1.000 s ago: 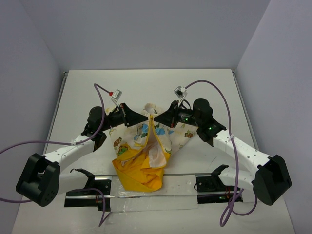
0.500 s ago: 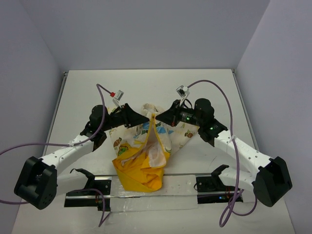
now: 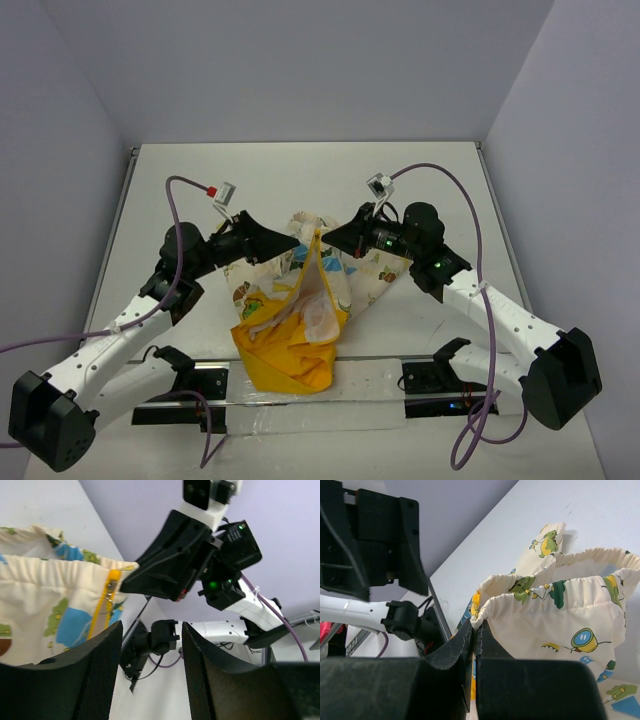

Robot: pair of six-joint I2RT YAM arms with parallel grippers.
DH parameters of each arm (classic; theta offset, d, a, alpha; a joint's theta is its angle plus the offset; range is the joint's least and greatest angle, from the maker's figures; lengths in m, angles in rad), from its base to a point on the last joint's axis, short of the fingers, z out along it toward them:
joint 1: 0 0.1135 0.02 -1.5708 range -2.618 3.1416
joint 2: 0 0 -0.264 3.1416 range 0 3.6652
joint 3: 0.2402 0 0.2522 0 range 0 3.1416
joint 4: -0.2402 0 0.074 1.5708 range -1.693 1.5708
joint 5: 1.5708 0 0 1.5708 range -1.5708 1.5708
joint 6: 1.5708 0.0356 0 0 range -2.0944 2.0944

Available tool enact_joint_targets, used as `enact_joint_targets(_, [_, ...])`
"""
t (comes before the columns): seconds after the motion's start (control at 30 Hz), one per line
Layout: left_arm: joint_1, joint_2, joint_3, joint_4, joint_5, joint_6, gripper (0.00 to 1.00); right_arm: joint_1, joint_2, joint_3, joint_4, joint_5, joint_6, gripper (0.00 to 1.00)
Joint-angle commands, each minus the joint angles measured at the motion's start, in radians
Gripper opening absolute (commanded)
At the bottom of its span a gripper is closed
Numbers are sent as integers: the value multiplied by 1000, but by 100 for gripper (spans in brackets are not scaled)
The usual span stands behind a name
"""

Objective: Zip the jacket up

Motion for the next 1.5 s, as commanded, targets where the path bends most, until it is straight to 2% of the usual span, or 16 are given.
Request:
enact_joint_targets(0.0, [-49, -13, -25, 111, 13, -78, 55, -2, -23, 25, 56, 7, -4, 0])
enact_joint_targets(0.13, [-67, 39, -45, 185, 49, -130, 55, -2, -26, 29, 60, 7, 0, 0])
enact_joint_targets(0.23, [-72, 111, -75, 314, 87, -197, 56, -2, -29, 35, 50, 6, -4, 0])
enact_joint_targets(0.43, [-70, 195, -101, 469, 96, -237, 56, -2, -42, 41, 30, 3, -14, 0])
enact_joint_targets(0.7, [-71, 271, -39, 415, 80, -176, 55, -2, -65, 38, 6, -6, -28, 0])
enact_joint_targets(0.87, [-65, 286, -46, 444, 67, -160, 56, -2, -64, 42, -2, -27, -32, 0])
enact_joint_targets(1.37, [-64, 405, -79, 740, 93, -245, 61, -2, -79, 43, 7, -55, -26, 0])
enact_joint_targets(1.47, [-64, 406, -77, 744, 89, -248, 60, -2, -79, 40, 10, -57, -23, 0])
